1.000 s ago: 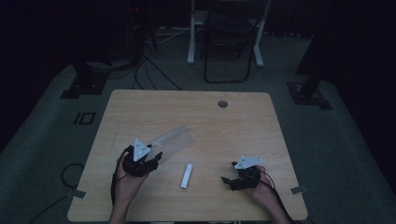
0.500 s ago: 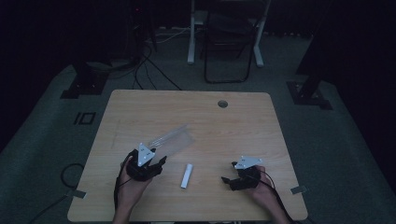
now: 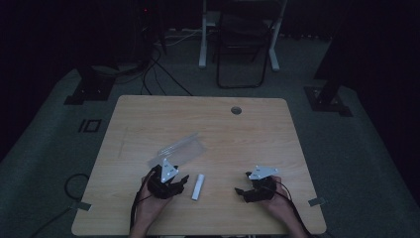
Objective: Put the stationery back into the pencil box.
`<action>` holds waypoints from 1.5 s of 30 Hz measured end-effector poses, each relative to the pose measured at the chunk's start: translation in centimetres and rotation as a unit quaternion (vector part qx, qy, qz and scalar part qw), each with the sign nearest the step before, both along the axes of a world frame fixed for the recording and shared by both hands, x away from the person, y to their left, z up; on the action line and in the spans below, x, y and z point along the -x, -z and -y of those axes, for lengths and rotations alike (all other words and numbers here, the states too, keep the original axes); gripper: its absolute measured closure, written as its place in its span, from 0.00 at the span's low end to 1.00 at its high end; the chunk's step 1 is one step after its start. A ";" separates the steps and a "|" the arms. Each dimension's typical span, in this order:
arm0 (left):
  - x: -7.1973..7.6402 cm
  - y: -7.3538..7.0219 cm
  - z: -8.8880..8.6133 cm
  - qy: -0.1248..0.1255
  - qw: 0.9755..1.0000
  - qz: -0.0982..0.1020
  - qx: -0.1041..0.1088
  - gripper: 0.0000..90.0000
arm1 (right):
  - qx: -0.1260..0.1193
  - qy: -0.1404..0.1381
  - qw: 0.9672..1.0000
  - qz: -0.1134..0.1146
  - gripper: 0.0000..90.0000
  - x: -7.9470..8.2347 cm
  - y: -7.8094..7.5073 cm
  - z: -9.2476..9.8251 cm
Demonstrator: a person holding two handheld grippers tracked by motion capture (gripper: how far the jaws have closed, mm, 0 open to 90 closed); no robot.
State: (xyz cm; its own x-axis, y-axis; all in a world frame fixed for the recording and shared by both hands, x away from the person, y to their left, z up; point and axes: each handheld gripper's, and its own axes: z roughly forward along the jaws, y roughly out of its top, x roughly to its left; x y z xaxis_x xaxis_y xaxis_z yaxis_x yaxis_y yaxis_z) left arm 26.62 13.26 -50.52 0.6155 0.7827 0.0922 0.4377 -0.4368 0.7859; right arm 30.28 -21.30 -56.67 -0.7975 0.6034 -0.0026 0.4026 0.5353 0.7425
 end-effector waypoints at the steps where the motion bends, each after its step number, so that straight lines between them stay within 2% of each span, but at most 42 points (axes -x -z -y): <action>1: 0.0 0.0 0.0 0.000 1.000 0.000 0.000 0.51 | 0.000 0.000 1.000 0.000 0.24 0.0 0.0 0.0; 11: 0.5 0.9 1.3 0.022 1.000 -0.019 -0.004 0.51 | 0.000 0.000 1.000 0.000 0.24 0.0 0.0 0.0; 17: 0.8 1.9 2.7 0.042 0.998 -0.035 -0.008 0.51 | 0.000 0.000 1.000 0.000 0.24 0.0 0.0 0.0; 21: 0.9 2.1 3.1 0.047 0.998 -0.039 -0.010 0.51 | 0.000 0.000 1.000 0.000 0.24 0.0 0.0 0.0; 23: 0.9 2.6 3.6 0.054 0.997 -0.045 -0.017 0.51 | 0.000 0.000 1.000 0.000 0.24 0.0 0.0 0.0; 36: 1.0 3.8 4.5 0.063 0.995 -0.061 -0.038 0.51 | 0.000 0.000 1.000 0.000 0.24 0.0 0.0 0.0; 44: 0.7 4.1 4.2 0.055 0.995 -0.075 -0.047 0.62 | 0.000 0.000 1.000 0.000 0.24 0.0 0.0 0.0; 45: 0.5 4.2 4.1 0.050 0.994 -0.082 -0.048 0.64 | 0.000 0.000 1.000 0.000 0.24 0.0 0.0 0.0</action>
State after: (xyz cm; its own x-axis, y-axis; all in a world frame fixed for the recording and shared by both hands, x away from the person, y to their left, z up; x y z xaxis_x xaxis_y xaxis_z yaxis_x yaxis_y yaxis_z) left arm 26.07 9.16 -54.70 0.7026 0.7095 0.0551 0.5077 -0.5540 0.6599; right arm 30.27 -21.29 -56.67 -0.7971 0.6039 -0.0021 0.4033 0.5349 0.7425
